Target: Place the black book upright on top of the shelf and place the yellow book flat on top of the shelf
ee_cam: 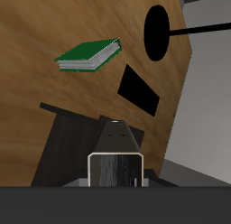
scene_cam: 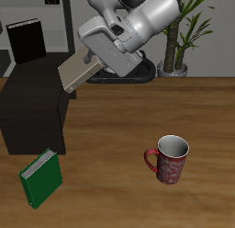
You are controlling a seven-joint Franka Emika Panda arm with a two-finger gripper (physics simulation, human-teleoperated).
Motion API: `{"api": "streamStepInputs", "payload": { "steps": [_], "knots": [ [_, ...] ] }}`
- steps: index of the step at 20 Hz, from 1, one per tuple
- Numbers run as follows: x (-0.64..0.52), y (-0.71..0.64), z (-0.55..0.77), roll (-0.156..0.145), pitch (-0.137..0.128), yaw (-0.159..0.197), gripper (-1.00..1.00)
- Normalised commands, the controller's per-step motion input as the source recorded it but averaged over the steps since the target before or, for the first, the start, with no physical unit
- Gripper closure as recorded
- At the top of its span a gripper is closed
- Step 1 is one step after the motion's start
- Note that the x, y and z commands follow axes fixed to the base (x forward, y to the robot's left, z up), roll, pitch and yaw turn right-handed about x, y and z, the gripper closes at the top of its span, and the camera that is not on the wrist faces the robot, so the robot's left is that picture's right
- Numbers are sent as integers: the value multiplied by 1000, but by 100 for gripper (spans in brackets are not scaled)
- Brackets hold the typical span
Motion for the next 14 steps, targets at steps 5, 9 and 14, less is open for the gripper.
{"api": "streamStepInputs", "payload": {
  "steps": [5, 9, 14],
  "knots": [
    [52, -158, -52, -19, 17, -9, 100],
    [-15, -392, -9, -56, 9, -29, 100],
    [-208, -360, 55, -54, 9, -34, 100]
  ]
}}
